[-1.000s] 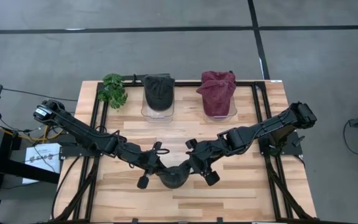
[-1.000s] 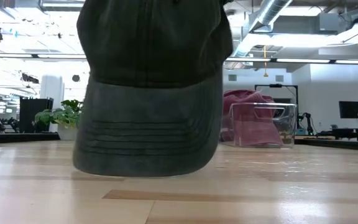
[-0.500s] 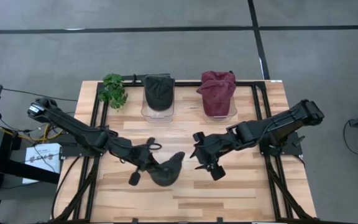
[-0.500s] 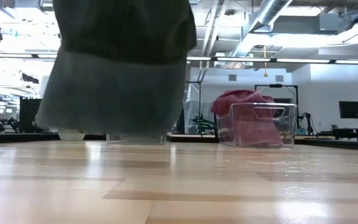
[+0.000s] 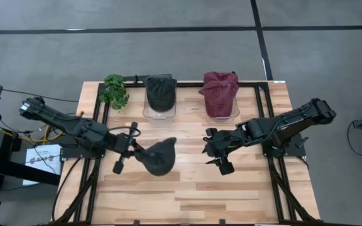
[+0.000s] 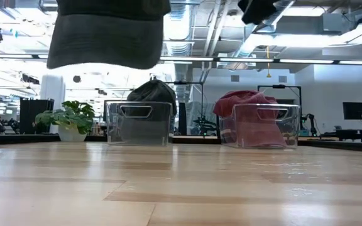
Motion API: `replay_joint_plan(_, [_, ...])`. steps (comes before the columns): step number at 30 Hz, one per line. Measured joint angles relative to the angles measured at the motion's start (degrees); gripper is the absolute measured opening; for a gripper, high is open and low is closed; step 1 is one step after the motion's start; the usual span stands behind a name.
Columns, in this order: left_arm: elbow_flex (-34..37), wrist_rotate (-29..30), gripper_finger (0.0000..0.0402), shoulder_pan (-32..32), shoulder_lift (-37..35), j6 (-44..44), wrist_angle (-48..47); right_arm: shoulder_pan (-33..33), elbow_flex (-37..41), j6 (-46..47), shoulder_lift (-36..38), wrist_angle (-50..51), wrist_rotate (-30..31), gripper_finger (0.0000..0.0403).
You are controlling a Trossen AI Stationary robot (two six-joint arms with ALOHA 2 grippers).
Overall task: Pick & Place hat
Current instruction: Put the black cap into the left transparent bin
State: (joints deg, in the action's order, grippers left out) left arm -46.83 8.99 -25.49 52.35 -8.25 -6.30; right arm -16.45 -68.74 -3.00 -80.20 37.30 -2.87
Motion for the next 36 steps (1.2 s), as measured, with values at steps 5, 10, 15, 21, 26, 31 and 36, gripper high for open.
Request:
replay_joint_plan(5, [0.00,0.00,0.0009,3.69,-5.56,-7.40,-1.70,0.55,11.88,-0.01,5.02,-14.92,0.33,0.0209])
replay_joint_plan(10, [0.00,-0.01,0.0009,10.68,-9.28,-12.52,-2.33,0.47,24.50,0.03,9.96,-34.04,4.76,0.0208])
replay_joint_plan(15, [0.00,-3.91,0.0009,20.40,-11.00,-17.75,-3.50,0.44,35.00,1.12,11.41,-52.64,7.67,0.0210])
replay_joint_plan(21, [0.00,-18.67,0.0009,36.82,-10.01,-22.48,-3.00,0.31,42.14,3.49,8.57,-66.10,7.82,0.0208])
replay_joint_plan(26, [0.00,-32.16,0.0009,52.09,-6.54,-25.26,-0.85,-0.10,43.13,4.09,4.02,-70.84,7.97,0.0210])
replay_joint_plan(31, [0.00,-45.48,0.0009,64.91,-1.00,-27.48,5.55,-0.56,43.11,2.54,-1.60,-77.43,7.95,0.0208])
replay_joint_plan(36, [0.00,-57.30,0.0010,73.00,6.21,-27.52,13.06,-0.52,43.11,1.21,-6.53,-83.21,7.93,0.0209])
